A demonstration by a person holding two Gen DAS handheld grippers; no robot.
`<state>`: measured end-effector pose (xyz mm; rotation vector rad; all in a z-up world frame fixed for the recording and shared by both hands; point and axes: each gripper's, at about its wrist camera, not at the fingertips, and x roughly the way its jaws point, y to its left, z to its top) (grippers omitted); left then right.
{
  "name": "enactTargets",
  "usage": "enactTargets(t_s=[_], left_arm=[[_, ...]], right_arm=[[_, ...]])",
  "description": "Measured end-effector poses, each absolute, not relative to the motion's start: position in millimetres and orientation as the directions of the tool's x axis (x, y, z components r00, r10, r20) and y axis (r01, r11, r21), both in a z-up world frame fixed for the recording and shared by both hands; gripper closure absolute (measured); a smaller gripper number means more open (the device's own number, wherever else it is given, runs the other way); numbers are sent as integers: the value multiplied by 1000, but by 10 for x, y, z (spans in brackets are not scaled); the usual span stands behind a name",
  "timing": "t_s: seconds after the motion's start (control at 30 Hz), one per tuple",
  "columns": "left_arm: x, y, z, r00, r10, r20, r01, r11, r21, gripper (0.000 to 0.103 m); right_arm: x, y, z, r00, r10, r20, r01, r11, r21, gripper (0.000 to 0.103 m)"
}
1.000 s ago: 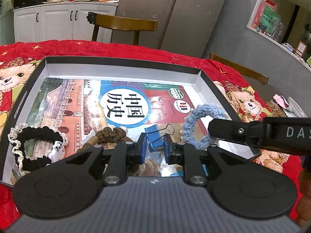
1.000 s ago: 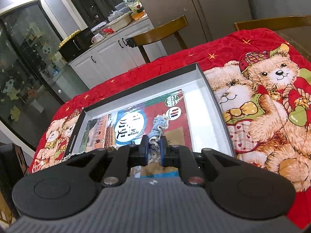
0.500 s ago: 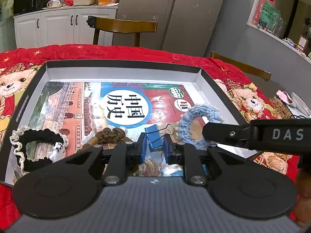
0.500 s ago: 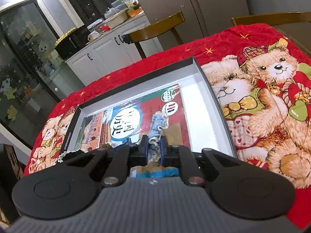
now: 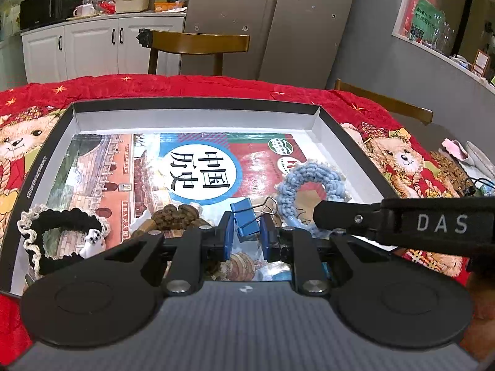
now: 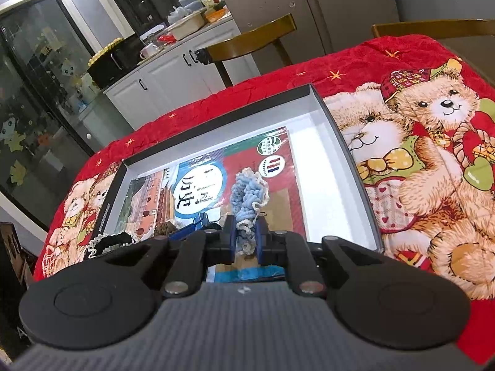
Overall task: Organize objects
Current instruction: 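Open both tools to release the clip and ring into the box, then move both tools back toward the paper triangles beside the box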
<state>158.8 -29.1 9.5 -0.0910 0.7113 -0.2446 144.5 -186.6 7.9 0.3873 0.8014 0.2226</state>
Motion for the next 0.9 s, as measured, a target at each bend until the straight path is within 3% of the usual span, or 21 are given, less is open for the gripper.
enactTargets(t_s=[0.13, 0.23, 0.37, 0.5, 0.67, 0.9], left_arm=[[1546, -340, 123, 751, -177, -636, 152, 984, -94, 81], [1448, -376, 248, 792, -145, -593, 168, 986, -16, 79], [1326, -333, 532, 815, -164, -556, 199, 980, 2, 66], [1208, -155, 819, 831, -222, -510, 220, 973, -64, 45], [943, 53, 1250, 845, -304, -440, 280, 952, -120, 38], [497, 71, 1686, 859, -366, -359, 336, 931, -145, 35]], right_arm=[[1430, -1879, 92, 686, 343, -641, -44, 900, 434, 82], [1413, -1876, 153, 682, 370, -631, -69, 891, 449, 54], [1307, -1914, 363, 725, 377, -576, -104, 887, 450, 41], [1173, -1996, 613, 755, 401, -519, -125, 865, 486, 36], [902, -2023, 940, 773, 447, -450, -170, 829, 532, 27], [403, -2088, 1245, 834, 405, -375, -187, 847, 498, 27]])
